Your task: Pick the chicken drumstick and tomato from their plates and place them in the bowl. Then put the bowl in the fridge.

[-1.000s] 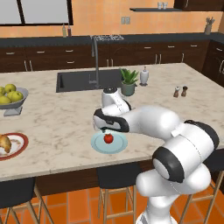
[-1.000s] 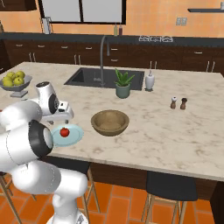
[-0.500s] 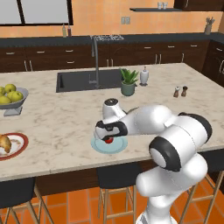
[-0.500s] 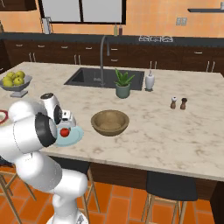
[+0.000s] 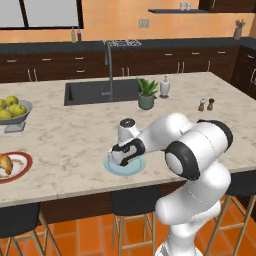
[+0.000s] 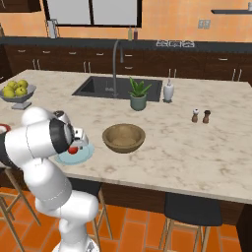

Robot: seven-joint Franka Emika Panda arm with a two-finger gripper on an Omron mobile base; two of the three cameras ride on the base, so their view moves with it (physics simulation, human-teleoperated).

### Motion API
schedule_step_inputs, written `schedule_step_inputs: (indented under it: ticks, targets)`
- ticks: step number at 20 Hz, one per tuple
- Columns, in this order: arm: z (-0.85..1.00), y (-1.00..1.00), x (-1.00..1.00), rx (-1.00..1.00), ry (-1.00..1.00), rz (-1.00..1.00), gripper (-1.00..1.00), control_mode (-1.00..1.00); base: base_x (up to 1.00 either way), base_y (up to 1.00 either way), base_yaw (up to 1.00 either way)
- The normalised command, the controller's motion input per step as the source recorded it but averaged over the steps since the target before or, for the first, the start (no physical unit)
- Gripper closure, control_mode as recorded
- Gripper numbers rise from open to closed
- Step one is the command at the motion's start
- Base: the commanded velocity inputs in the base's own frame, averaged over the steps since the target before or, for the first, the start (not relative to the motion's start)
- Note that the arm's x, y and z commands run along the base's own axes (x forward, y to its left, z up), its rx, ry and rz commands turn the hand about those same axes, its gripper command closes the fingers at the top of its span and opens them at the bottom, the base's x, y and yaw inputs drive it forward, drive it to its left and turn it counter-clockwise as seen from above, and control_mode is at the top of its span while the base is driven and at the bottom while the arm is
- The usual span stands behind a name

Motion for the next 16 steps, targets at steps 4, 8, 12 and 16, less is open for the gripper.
schedule_step_inputs:
  ticks: [4,8,12,16]
  targets:
    - [-0.37,0.00,0.00,0.00,0.02,0.00,-1.00,-1.00,0.00,0.00,0.00]
    - [-0.13,0.00,0.00,0.00,-0.02,0.00,1.00,-1.00,0.00,0.00,0.00]
    - [0.06,-0.03,-0.02,0.01,-0.04,0.00,1.00,-1.00,0.00,0.00,0.00]
    - [0.90,-0.16,-0.14,0.07,-0.24,-0.04,1.00,-1.00,0.00,0.00,0.00]
